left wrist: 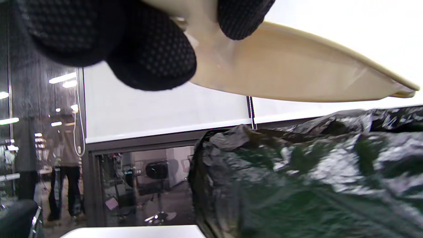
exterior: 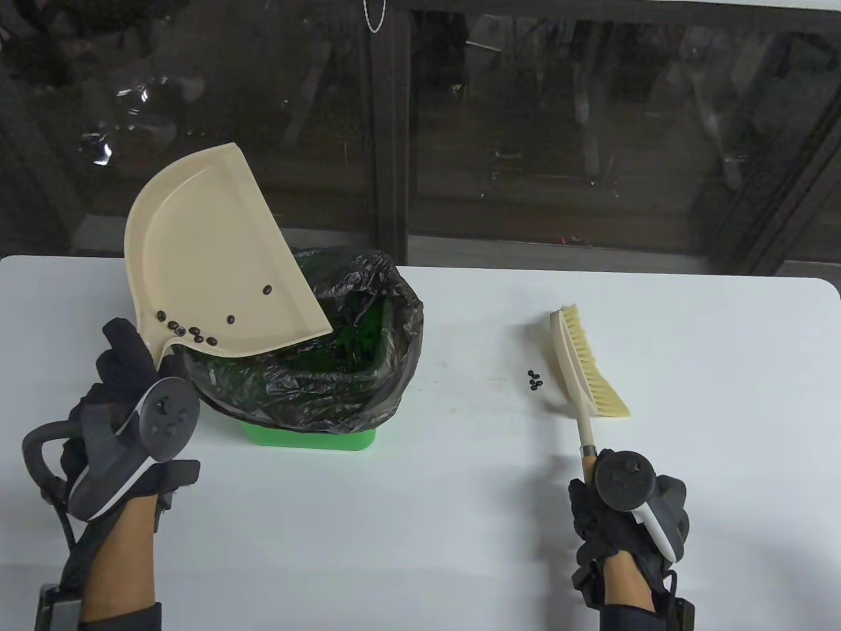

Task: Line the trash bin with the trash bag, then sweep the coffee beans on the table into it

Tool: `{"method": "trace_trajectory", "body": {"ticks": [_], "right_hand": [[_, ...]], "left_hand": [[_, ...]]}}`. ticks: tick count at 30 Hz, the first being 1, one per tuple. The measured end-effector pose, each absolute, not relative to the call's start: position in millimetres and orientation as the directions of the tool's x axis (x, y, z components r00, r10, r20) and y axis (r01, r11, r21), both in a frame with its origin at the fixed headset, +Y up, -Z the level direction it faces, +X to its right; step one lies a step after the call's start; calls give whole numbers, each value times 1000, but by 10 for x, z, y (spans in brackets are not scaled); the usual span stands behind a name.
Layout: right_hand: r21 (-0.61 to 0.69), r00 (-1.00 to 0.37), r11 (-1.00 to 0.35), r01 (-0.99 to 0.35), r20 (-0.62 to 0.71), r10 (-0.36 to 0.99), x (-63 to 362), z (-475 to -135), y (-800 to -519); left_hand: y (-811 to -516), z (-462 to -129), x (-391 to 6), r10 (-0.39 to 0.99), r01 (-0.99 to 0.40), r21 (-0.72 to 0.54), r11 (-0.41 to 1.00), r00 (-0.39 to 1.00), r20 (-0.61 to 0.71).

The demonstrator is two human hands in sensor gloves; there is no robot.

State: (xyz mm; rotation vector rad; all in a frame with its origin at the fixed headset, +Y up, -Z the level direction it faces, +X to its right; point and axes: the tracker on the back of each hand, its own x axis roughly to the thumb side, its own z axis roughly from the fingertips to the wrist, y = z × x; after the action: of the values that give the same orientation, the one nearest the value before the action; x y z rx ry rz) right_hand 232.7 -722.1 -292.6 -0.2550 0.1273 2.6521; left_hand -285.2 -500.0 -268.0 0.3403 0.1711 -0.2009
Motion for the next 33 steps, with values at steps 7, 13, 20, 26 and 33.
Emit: {"method": "trace_trajectory", "body": {"ticks": [7, 13, 20, 26, 33], "right_hand": [[48, -872, -885, -462, -208, 444, 2330, -2931, -7220], [47, -872, -886, -461, -210, 442, 2333, -2934, -7220], [48, -870, -884, -465, -211, 446, 2333, -2933, -7220], [47, -868, -883, -468, -212, 449, 2335, -2934, -7221], [43, -863, -878, -476, -216, 458, 2347, -2933, -7222]], "left_hand": [[-4947, -2777, -2730, -344, 397, 303, 866, 914, -216], [-4877, -2861, -2494, -534, 573, 322, 754, 819, -209], [-4889, -2891, -2310, -695, 722, 346, 600, 684, -221], [-4896, -2863, -2306, -728, 753, 373, 543, 643, -239], [-4764, -2778, -2392, -446, 452, 473, 757, 885, -132]]}}
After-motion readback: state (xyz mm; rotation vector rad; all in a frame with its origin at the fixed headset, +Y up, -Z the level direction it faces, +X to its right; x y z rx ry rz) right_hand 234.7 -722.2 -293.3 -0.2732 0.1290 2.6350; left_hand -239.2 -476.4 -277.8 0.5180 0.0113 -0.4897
